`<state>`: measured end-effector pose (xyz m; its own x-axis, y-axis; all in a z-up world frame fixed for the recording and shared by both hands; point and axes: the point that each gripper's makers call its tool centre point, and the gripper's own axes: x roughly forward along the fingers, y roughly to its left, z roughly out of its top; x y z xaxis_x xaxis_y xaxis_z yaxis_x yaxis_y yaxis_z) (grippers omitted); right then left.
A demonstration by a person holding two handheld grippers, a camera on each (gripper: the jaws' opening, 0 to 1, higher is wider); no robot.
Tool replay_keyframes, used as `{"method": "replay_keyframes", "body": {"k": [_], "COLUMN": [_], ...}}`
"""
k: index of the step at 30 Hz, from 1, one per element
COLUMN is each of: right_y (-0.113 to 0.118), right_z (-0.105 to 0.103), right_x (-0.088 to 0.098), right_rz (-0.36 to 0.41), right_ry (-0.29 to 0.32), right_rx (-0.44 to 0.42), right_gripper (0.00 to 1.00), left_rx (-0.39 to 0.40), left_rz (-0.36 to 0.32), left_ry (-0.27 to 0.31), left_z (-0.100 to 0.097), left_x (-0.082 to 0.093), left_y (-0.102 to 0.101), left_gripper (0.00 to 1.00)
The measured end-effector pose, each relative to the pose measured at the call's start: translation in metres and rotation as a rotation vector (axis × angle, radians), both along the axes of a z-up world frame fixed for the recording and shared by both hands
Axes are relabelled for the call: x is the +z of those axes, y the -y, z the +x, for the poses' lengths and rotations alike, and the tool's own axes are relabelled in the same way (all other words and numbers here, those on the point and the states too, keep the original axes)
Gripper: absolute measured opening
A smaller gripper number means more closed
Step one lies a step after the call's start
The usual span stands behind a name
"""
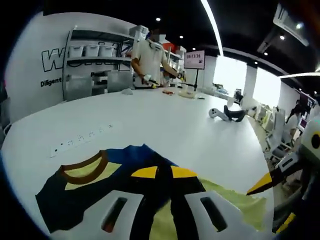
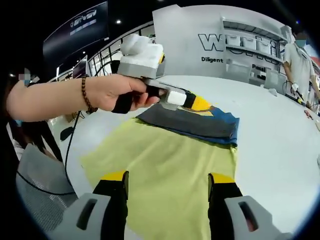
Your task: Fold the garment on the visible template until the final outline fits inside the template.
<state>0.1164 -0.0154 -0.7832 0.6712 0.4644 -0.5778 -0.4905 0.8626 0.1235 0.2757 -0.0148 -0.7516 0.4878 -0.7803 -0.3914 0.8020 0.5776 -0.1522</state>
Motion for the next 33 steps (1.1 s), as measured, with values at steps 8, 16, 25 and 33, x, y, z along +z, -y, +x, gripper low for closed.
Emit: {"method": "replay_keyframes", "body": {"k": [8, 16, 25, 33], "right_y": [-0.001, -0.005, 0.000, 0.003], "right_z": [0.000, 0.000, 0.000, -0.005], "right_x": [-0.002, -0.001, -0.001, -0.005], "right_rz": [-0.008, -0.003, -0.007, -0.003], "right_ry": [0.003, 0.006, 0.003, -0.007], "right_rx": [0.004, 0.003, -0.006, -0.015], "right_gripper": [0.61, 0.61, 0.61, 0.61], "left_rx": [0.024, 0.044, 0.111, 0.170], "left_rz": [-0.037, -0.015, -0.024, -0.005], "left_ry": [0.004, 0.043, 0.060, 0.044], "left_z": [-0.008, -0.023, -0.044, -0.068], "left_x": [0.020, 0.032, 0.041, 0.034], "left_y": [-0.020, -0.043, -0.085, -0.119], "left_gripper": [0.07, 0.09, 0.11, 0.12]}}
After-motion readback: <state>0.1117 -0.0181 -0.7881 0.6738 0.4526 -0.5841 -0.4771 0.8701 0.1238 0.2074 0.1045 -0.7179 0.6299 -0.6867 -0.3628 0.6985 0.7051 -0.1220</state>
